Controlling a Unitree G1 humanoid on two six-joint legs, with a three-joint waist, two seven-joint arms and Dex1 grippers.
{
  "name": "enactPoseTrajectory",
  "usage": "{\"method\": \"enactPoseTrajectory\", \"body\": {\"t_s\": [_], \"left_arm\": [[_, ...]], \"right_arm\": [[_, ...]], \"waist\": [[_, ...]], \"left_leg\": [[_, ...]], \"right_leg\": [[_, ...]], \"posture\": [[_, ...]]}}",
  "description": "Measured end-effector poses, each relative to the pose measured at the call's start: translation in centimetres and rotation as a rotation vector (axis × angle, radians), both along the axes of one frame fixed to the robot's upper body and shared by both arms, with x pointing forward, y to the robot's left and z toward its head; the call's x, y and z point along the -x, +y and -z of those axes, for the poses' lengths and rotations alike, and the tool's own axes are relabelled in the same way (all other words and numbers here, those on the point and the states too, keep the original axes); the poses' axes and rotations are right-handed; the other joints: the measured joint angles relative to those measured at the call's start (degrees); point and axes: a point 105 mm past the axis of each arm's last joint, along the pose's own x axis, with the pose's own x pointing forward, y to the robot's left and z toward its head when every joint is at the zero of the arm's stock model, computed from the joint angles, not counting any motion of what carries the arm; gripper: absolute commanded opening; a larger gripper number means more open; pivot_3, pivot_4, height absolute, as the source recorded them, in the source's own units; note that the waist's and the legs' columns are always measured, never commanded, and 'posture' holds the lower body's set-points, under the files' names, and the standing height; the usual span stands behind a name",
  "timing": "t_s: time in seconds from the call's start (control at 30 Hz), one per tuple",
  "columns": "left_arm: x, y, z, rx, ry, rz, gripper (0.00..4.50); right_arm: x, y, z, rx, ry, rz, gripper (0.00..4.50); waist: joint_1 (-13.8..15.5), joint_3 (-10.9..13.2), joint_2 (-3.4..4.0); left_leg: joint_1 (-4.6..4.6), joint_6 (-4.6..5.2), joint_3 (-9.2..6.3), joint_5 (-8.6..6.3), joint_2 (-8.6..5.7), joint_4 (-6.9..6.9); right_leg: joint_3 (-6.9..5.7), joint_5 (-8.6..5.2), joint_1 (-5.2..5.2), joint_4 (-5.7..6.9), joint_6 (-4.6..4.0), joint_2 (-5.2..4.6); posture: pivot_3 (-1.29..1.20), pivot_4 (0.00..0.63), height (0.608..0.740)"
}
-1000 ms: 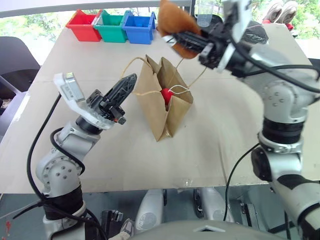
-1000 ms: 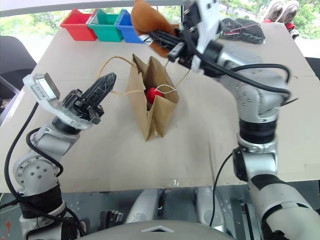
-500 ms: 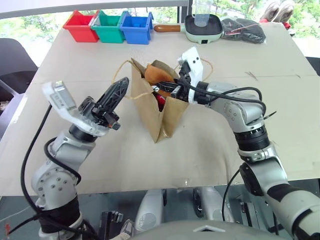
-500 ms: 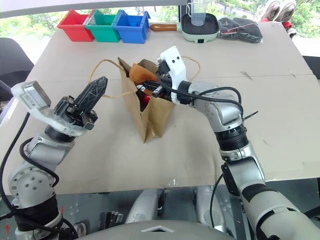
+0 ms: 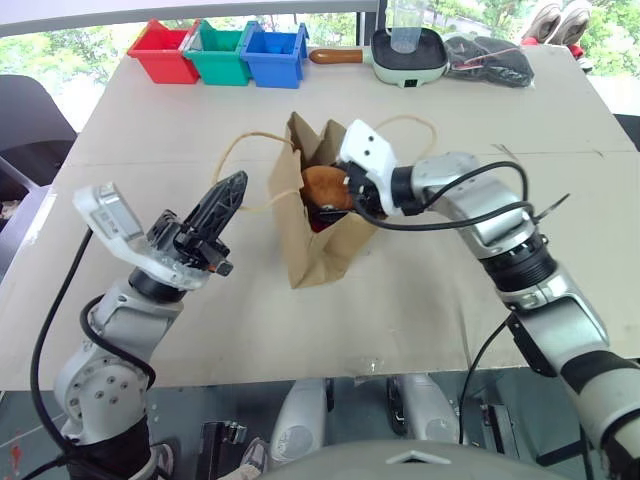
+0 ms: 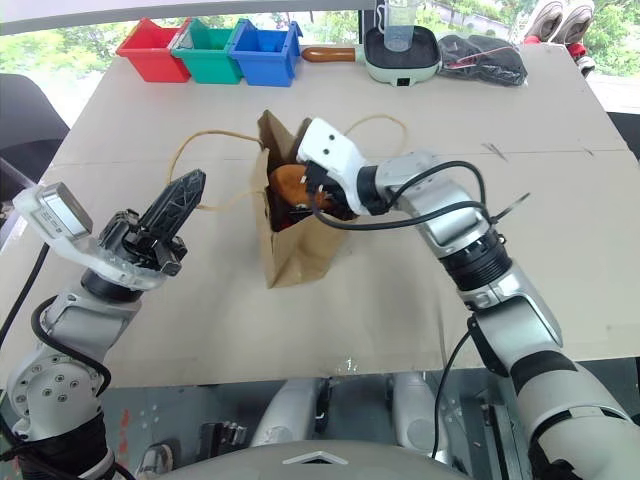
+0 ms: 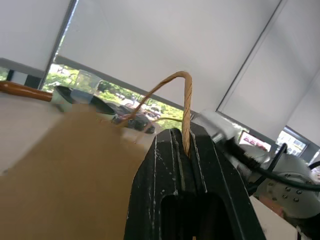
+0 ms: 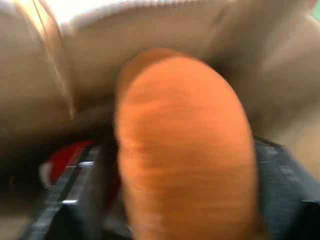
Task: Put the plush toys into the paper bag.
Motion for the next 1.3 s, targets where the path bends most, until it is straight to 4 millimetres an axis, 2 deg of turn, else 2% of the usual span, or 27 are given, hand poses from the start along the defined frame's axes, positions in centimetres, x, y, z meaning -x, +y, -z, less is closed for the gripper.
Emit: {"method": "enactPoseTrajectory", "body": {"t_s": [0.03, 0.13, 0.23, 0.33, 0.43, 0.5, 0.57, 0.67, 0.77, 0.8, 0.93, 0.97, 1.07, 1.2, 1.3], "left_arm": [[0.0, 0.0, 0.0, 0.000, 0.001, -0.001, 0.00], [0.1, 0.1, 0.1, -0.004, -0.002, -0.004, 0.00], [0.2, 0.3, 0.3, -0.012, -0.005, -0.017, 0.00], [0.2, 0.4, 0.2, -0.013, -0.015, -0.023, 0.00], [0.0, 0.4, -0.3, -0.017, -0.044, -0.035, 0.00], [0.0, 0.4, -0.4, -0.016, -0.049, -0.035, 0.00], [-0.1, 0.4, -0.5, -0.013, -0.055, -0.037, 0.00], [-0.6, 0.8, -0.4, -0.007, -0.049, -0.048, 0.00], [-0.9, 0.5, -0.4, -0.007, -0.050, -0.038, 0.00], [-1.0, 0.5, -0.5, -0.008, -0.053, -0.037, 0.00], [-1.2, 0.1, -0.7, -0.009, -0.064, -0.022, 0.00], [-1.2, 0.2, -0.7, -0.011, -0.065, -0.023, 0.00], [-1.2, 0.2, -0.7, -0.015, -0.064, -0.027, 0.00], [-2.2, 0.4, -2.1, -0.033, -0.105, -0.041, 0.00], [-4.2, 1.5, -4.0, -0.101, -0.148, -0.069, 0.00]], "right_arm": [[0.0, -0.2, -0.3, -0.007, -0.005, 0.003, 3.87], [0.3, -1.7, -2.9, -0.093, 0.001, 0.030, 3.87], [1.3, -5.7, -7.6, -0.257, 0.003, 0.098, 3.87], [2.4, -9.1, -9.9, -0.374, 0.010, 0.164, 3.87], [3.1, -12.5, -9.8, -0.507, 0.112, 0.260, 3.87], [3.3, -13.6, -9.3, -0.511, 0.129, 0.311, 3.87], [3.4, -14.5, -7.6, -0.495, 0.170, 0.372, 3.87], [2.7, -13.4, -3.6, -0.510, 0.328, 0.394, 3.87], [1.4, -11.2, -2.1, -0.544, 0.404, 0.363, 3.87], [0.8, -10.2, -2.1, -0.574, 0.424, 0.336, 3.63], [-0.3, -6.2, -4.0, -0.685, 0.453, 0.187, 2.16], [-0.2, -5.6, -4.9, -0.705, 0.445, 0.133, 1.59], [0.2, -5.4, -5.6, -0.724, 0.432, 0.077, 0.06], [1.4, -5.3, -6.7, -0.755, 0.432, -0.007, 0.02], [3.7, -4.6, -8.9, -0.759, 0.360, -0.098, 0.02]], "waist": [[0.0, 0.0, 0.00], [0.0, 0.0, 0.01], [0.5, 0.0, 0.01], [0.7, 0.0, -0.01], [0.9, 0.0, 0.01], [0.8, 0.0, 0.01], [0.8, 0.0, -0.06], [0.2, 0.0, -0.01], [-0.4, 0.0, 0.04], [-0.4, 0.0, 0.04], [-0.2, 0.0, 0.04], [0.0, 0.0, 0.04], [0.5, 0.0, 0.03], [0.6, 0.0, 0.03], [0.4, 0.0, 0.04]], "left_leg": [[-0.01, 0.00, -0.01, 0.00, 0.00, 0.00], [-0.01, 0.00, -0.02, 0.00, 0.01, 0.00], [-0.07, 0.01, -0.07, 0.00, 0.04, 0.00], [-0.07, 0.02, -0.04, -0.01, 0.03, -0.01], [-0.04, 0.02, 0.10, -0.01, -0.01, -0.01], [-0.02, 0.02, 0.17, -0.01, 0.00, -0.01], [-0.01, 0.02, 0.24, -0.01, 0.01, -0.02], [0.01, 0.02, 0.37, -0.01, 0.01, -0.02], [0.05, 0.02, 0.39, 0.00, 0.03, -0.01], [0.06, 0.02, 0.39, 0.00, 0.04, -0.01], [-0.01, 0.02, 0.32, 0.00, 0.05, -0.02], [-0.06, 0.01, 0.24, 0.00, 0.05, -0.02], [-0.19, 0.02, 0.15, 0.00, 0.03, -0.01], [-0.57, 0.00, 0.04, 0.01, -0.01, 0.16], [-0.75, -0.01, -0.01, 0.02, -0.01, 0.34]], "right_leg": [[0.00, 0.00, 0.00, 0.00, 0.00, 0.00], [0.00, 0.00, -0.01, 0.01, 0.00, 0.00], [-0.05, 0.00, -0.01, -0.04, 0.00, -0.05], [-0.04, -0.01, 0.00, -0.07, -0.01, -0.06], [0.02, -0.01, 0.01, -0.03, -0.01, -0.01], [0.05, -0.01, 0.00, -0.02, -0.01, 0.01], [0.00, -0.01, 0.03, -0.04, -0.01, 0.04], [0.09, -0.01, 0.02, 0.01, -0.01, 0.09], [0.17, -0.01, -0.01, 0.03, 0.00, 0.15], [0.18, -0.01, -0.01, 0.03, 0.00, 0.17], [0.09, -0.01, -0.02, 0.02, 0.00, 0.19], [0.01, -0.01, -0.02, -0.02, 0.00, 0.15], [-0.09, -0.01, -0.03, -0.12, 0.00, 0.02], [-0.19, 0.01, -0.40, 0.08, 0.00, 0.08], [-0.23, 0.01, -0.64, 0.34, -0.01, 0.19]], "posture": [[0.00, 0.150, 0.740], [0.00, 0.150, 0.740], [0.00, 0.150, 0.740], [0.00, 0.150, 0.740], [0.00, 0.150, 0.740], [0.00, 0.150, 0.740], [0.00, 0.150, 0.740], [0.00, 0.150, 0.740], [0.00, 0.150, 0.740], [0.00, 0.150, 0.740], [0.00, 0.150, 0.740], [0.00, 0.150, 0.740], [0.00, 0.150, 0.740], [0.00, 0.150, 0.740], [0.00, 0.150, 0.740]]}}
